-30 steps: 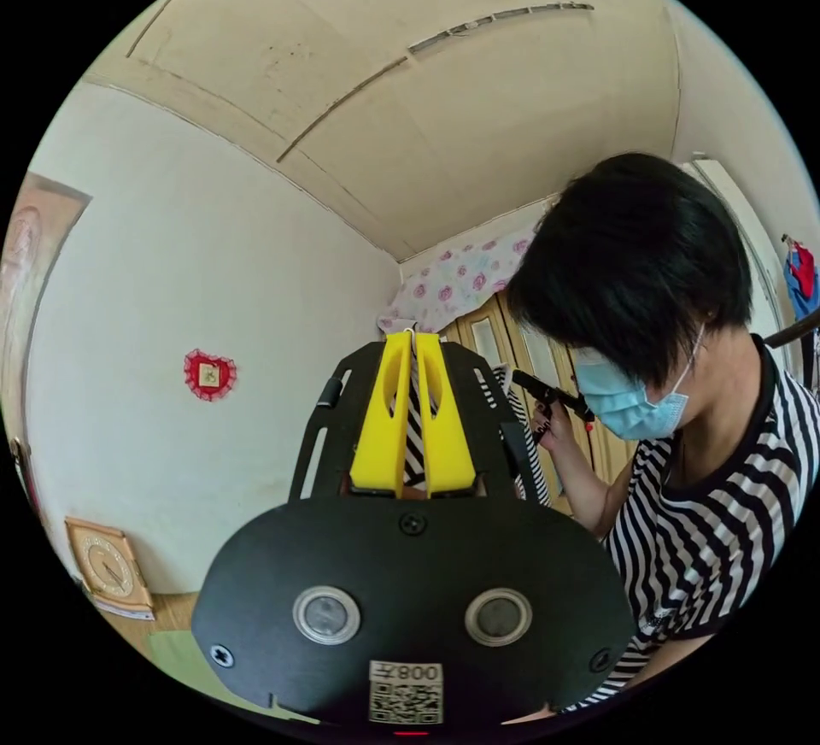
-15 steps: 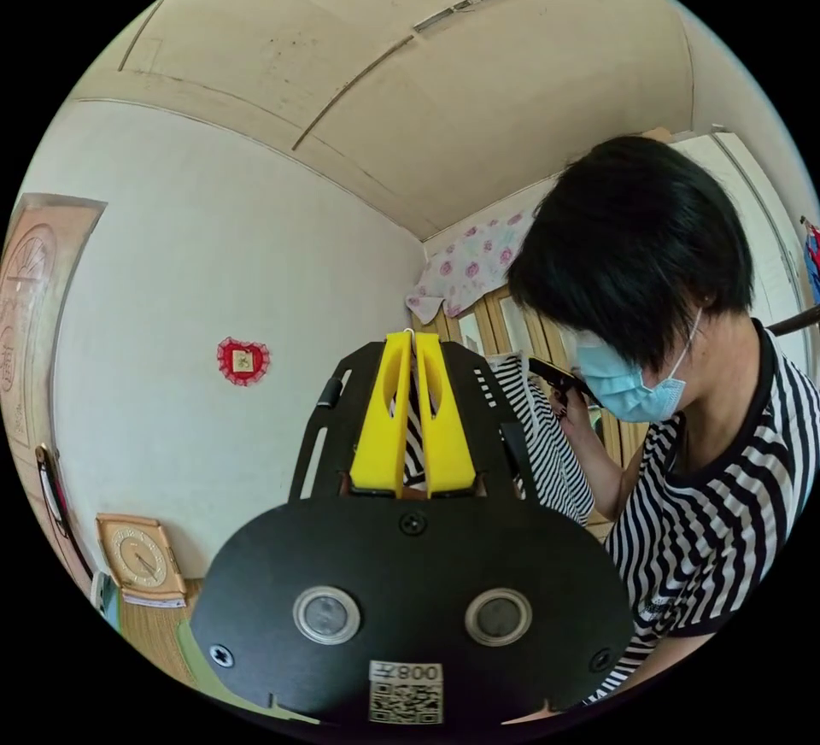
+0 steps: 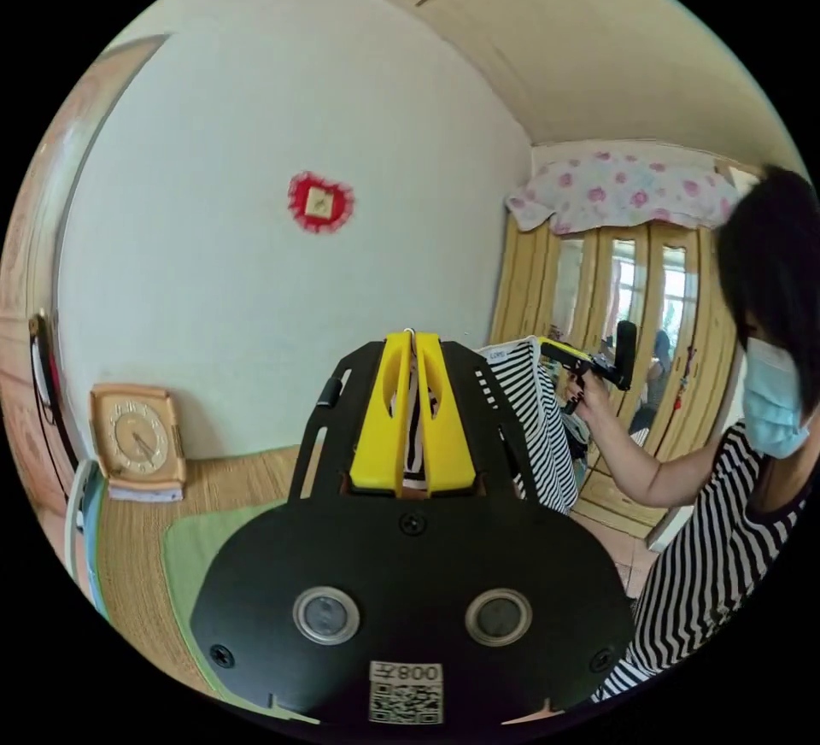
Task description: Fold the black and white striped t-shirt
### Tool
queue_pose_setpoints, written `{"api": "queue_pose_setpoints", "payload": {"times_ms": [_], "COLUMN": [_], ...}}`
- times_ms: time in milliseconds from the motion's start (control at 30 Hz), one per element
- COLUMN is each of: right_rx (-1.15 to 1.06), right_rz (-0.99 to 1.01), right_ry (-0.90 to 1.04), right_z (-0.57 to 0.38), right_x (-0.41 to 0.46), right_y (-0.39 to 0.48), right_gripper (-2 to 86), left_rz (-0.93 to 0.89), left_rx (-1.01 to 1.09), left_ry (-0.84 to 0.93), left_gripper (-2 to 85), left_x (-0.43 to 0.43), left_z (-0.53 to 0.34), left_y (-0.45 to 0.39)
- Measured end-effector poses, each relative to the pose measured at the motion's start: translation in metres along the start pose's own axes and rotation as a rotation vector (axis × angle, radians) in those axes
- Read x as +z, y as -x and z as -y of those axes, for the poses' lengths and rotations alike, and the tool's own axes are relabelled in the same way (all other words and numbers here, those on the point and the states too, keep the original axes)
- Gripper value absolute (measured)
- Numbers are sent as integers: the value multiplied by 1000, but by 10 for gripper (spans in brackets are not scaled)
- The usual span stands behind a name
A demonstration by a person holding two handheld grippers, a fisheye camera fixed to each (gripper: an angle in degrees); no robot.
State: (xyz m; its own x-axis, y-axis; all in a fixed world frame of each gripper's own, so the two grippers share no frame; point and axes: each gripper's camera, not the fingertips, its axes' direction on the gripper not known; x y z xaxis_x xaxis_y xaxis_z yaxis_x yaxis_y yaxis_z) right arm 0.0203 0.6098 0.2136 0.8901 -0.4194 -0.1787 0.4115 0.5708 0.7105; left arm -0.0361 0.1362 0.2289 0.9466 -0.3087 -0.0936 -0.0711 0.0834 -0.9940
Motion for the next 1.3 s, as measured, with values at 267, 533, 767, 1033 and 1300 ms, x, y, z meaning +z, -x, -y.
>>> {"api": "queue_pose_setpoints", "payload": {"times_ms": [267,533,767,1033,1300], "right_rx": [158,359,393,467,435], "right_rz": [114,74,143,50,13], "right_ry": [553,927,966,1016,1078], "right_z": [-53,-205,-290,-307,-294], "right_x": [433,626,593,610,641], "right_y": [-145,-269,-312,-370,-425], "right_gripper": [-3,-3,-5,-5,-5], "left_rz": [222,214,228,424,616], "left_rx": [-261,-459,-452,-354,-328], "left_ry": [474,724,864,1089,1002], "left_gripper": [21,62,77,36,5], "left_x": [206,265,254,297,283], "left_z": [-5,-65,-69,-30,60], "left_y": [157,221,200,197,235]}}
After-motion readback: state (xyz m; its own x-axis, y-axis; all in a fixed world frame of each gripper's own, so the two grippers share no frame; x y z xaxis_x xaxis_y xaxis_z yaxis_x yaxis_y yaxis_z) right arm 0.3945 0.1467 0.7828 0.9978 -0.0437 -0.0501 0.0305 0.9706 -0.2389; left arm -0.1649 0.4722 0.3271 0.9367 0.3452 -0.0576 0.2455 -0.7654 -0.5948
